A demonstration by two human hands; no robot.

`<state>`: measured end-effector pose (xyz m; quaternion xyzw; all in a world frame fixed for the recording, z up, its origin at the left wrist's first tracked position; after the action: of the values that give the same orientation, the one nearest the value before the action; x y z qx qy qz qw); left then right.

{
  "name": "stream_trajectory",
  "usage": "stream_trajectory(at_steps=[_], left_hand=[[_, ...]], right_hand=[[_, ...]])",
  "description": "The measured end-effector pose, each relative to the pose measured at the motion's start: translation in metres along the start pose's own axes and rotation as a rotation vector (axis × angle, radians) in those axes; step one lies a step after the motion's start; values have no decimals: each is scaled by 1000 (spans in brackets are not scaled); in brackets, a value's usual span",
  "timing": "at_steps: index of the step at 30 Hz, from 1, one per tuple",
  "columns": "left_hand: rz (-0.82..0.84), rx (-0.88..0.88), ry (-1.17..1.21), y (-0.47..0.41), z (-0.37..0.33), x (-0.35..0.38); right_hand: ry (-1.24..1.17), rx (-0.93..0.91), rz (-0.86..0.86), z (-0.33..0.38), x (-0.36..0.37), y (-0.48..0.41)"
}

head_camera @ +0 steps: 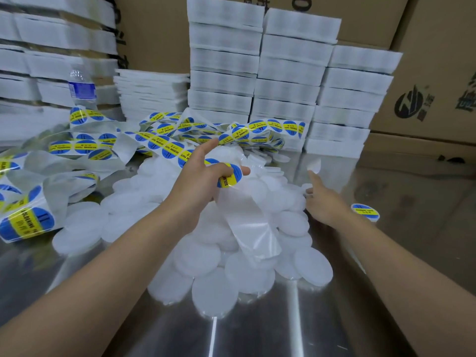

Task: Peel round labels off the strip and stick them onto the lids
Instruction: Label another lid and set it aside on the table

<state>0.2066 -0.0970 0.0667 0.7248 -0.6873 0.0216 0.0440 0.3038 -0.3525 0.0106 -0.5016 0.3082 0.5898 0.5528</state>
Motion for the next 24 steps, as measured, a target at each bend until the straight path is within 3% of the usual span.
stream_trajectory(at_steps=[5,11,19,24], left_hand=[[45,-10,-53,2,1,7],[106,-20,-125,9,3,18],[463,-35,67,25,-3,45],[413,-12,-178,25,7,49]], right_hand=[[233,-66,-118,8,-20,21],[53,-35,-272,3,-28,49],[152,101,-112,-18,-9,42],[-15,155,-183,-24,-18,48]])
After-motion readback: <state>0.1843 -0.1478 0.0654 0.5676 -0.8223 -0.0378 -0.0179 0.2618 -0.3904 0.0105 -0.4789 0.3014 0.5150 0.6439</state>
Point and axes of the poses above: each hand's wrist, its own y-axis away from the middle knuckle, its own x-axis out of the palm, z = x × y, the point moved 10 cm from there along -y, towards the middle knuckle, and after that the axes turned 13 degrees about -x, right-handed, at the moved point
